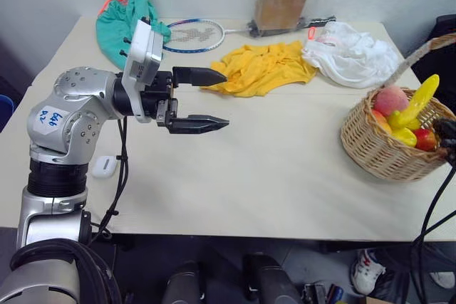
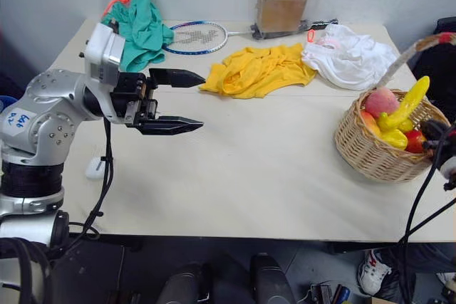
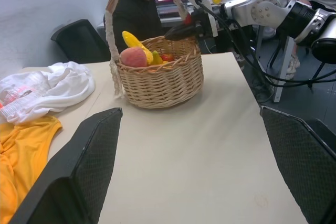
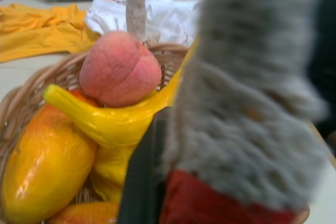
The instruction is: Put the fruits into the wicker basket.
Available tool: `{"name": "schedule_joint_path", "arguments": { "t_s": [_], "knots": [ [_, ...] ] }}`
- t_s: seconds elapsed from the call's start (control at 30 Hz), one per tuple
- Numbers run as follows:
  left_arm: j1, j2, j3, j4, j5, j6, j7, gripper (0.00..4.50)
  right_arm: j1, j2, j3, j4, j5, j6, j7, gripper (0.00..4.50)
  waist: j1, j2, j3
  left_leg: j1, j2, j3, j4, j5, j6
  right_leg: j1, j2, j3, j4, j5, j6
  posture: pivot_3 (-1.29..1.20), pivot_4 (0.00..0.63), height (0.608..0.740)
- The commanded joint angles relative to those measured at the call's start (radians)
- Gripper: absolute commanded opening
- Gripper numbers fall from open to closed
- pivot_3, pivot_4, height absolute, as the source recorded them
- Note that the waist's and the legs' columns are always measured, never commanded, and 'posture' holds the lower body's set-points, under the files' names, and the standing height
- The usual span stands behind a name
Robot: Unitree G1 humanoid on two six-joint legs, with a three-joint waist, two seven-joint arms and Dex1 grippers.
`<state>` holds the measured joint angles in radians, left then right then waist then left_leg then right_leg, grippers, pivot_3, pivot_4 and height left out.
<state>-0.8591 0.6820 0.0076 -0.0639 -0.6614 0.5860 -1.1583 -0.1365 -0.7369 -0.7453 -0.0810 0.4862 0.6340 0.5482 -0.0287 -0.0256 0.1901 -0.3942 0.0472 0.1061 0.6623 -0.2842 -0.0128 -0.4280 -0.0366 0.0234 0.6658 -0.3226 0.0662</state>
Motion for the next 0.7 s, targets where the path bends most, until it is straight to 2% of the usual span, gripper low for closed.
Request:
{"name": "schedule_joint_path", "arguments": {
  "t_s": [0.03, 0.27, 0.3, 0.4, 0.5, 0.6, 0.7],
  "knots": [
    [-0.021, -0.002, 0.008, -0.008, -0.004, -0.004, -0.02, 4.42, 0.081, -0.015, -0.081, -0.135, 0.049, 0.027, 0.01, 1.95, 0.001, 0.0, 0.0, 0.0, 0.0, 0.0, 0.0, 0.0, 0.0, 0.0, 0.001, 0.001, 0.0, 0.0, 0.0, 0.0, 0.15, 0.74],
    [-0.032, -0.021, 0.002, 0.05, 0.011, -0.013, -0.041, 4.42, 0.314, -0.056, -0.257, -0.301, 0.163, 0.134, 0.105, 4.3, 0.002, 0.0, 0.0, 0.004, 0.0, 0.004, -0.001, -0.001, 0.0, 0.002, 0.007, 0.006, -0.001, 0.0, 0.002, 0.0, 0.15, 0.74],
    [-0.036, -0.021, 0.0, 0.066, 0.014, -0.018, -0.053, 4.42, 0.368, -0.071, -0.314, -0.328, 0.197, 0.159, 0.157, 4.45, 0.001, 0.0, 0.0, 0.005, 0.0, 0.005, -0.001, -0.001, 0.001, 0.003, 0.007, 0.007, -0.002, 0.001, 0.003, 0.0, 0.15, 0.74],
    [-0.051, -0.022, -0.006, 0.112, 0.024, -0.033, -0.086, 4.42, 0.53, -0.138, -0.495, -0.351, 0.275, 0.236, 0.329, 4.45, 0.002, 0.001, 0.0, 0.006, 0.0, 0.006, -0.002, -0.002, 0.001, 0.003, 0.009, 0.009, -0.002, 0.001, 0.003, 0.0, 0.15, 0.74],
    [-0.057, -0.007, -0.001, 0.145, 0.026, -0.039, -0.135, 4.42, 0.676, -0.228, -0.724, -0.273, 0.336, 0.331, 0.492, 4.45, 0.0, 0.0, 0.0, 0.007, 0.0, 0.007, -0.003, -0.002, 0.001, 0.004, 0.01, 0.01, -0.004, 0.001, 0.003, 0.0, 0.15, 0.74],
    [-0.062, 0.005, 0.008, 0.165, 0.02, -0.035, -0.168, 4.42, 0.773, -0.264, -0.836, -0.203, 0.351, 0.359, 0.591, 4.45, -0.002, -0.003, 0.0, 0.009, 0.001, 0.008, -0.005, -0.002, 0.002, 0.006, 0.01, 0.011, -0.006, 0.001, 0.004, 0.0, 0.15, 0.74],
    [-0.062, 0.011, 0.012, 0.171, 0.022, -0.037, -0.187, 4.42, 0.799, -0.278, -0.844, -0.185, 0.349, 0.358, 0.613, 4.45, -0.002, -0.006, -0.001, 0.01, 0.002, 0.007, -0.005, -0.003, 0.002, 0.007, 0.009, 0.011, -0.007, 0.001, 0.003, 0.0, 0.15, 0.74]
  ]
}}
